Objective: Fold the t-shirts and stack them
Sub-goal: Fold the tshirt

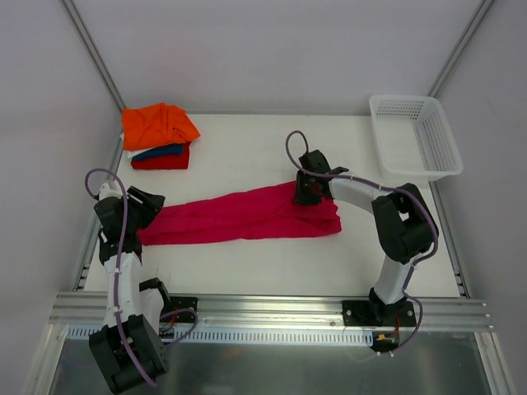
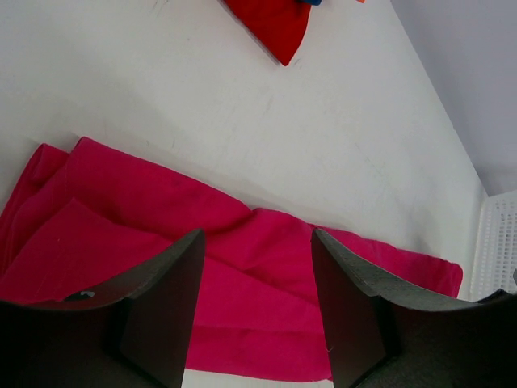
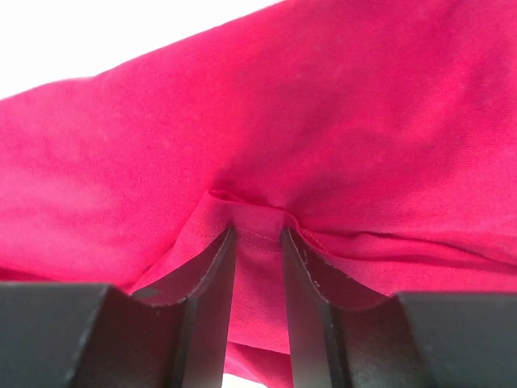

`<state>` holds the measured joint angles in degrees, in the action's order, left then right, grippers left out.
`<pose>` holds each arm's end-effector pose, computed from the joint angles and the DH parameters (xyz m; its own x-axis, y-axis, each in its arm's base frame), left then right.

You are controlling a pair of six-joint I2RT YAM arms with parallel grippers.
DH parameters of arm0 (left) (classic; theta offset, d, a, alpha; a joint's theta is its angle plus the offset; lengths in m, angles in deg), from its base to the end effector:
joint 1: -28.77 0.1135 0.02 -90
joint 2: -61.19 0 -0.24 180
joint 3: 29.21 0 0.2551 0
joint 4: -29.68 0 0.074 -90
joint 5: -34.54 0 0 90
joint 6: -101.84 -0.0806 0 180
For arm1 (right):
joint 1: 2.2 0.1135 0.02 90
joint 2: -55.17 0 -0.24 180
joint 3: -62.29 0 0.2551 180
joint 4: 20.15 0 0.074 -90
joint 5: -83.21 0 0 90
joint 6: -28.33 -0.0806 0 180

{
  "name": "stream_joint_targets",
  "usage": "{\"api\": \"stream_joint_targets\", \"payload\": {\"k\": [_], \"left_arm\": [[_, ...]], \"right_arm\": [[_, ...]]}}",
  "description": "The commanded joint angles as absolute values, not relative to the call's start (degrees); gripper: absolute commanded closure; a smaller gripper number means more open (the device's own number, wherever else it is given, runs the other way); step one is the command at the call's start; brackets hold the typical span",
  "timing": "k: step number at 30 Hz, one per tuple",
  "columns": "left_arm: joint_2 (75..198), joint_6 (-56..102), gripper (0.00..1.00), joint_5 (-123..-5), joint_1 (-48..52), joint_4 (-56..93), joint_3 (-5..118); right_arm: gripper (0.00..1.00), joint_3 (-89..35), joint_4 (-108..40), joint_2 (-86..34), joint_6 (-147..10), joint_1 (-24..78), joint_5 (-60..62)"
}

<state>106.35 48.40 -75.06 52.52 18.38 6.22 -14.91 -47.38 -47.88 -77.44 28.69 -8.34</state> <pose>0.2325 0.0728 0.1868 -0.2085 -0.7048 -0.6780 -0.2702 0.7078 -0.6527 0.3415 0.2017 0.1125 -0.7959 -0.1596 -0.5840 -0.2940 0.9451 0.1424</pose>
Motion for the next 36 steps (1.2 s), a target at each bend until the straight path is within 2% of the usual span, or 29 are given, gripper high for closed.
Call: {"api": "stream_joint_targets", "payload": {"k": [1, 8, 19, 27, 31, 36], "left_arm": [[104.8, 47.3, 0.44, -77.3, 53.2, 19.3, 7.7], [104.9, 47.1, 0.44, -78.7, 53.2, 19.0, 7.8], [103.9, 47.4, 0.43, -80.2, 53.2, 18.4, 7.8], [104.3, 47.1, 0.42, -81.3, 53.2, 18.3, 7.9], [104.2, 46.7, 0.42, -81.4, 53.2, 18.0, 8.0], [104.4, 46.6, 0.41, -81.5, 53.1, 18.1, 7.7]], "right_arm": [[0.67, -19.2, -52.6, -52.5, -75.7, 26.6, -11.5], [0.67, -30.3, -55.7, -58.6, -73.1, 23.4, -9.7], [0.66, -58.8, -64.8, -73.9, -68.9, 19.6, -7.4], [0.66, -77.5, -70.0, -86.2, -68.9, 18.6, -1.2], [0.66, -75.2, -68.6, -83.5, -68.3, 18.7, -1.7], [0.65, -65.2, -66.4, -69.0, -63.0, 19.5, -5.6]]}}
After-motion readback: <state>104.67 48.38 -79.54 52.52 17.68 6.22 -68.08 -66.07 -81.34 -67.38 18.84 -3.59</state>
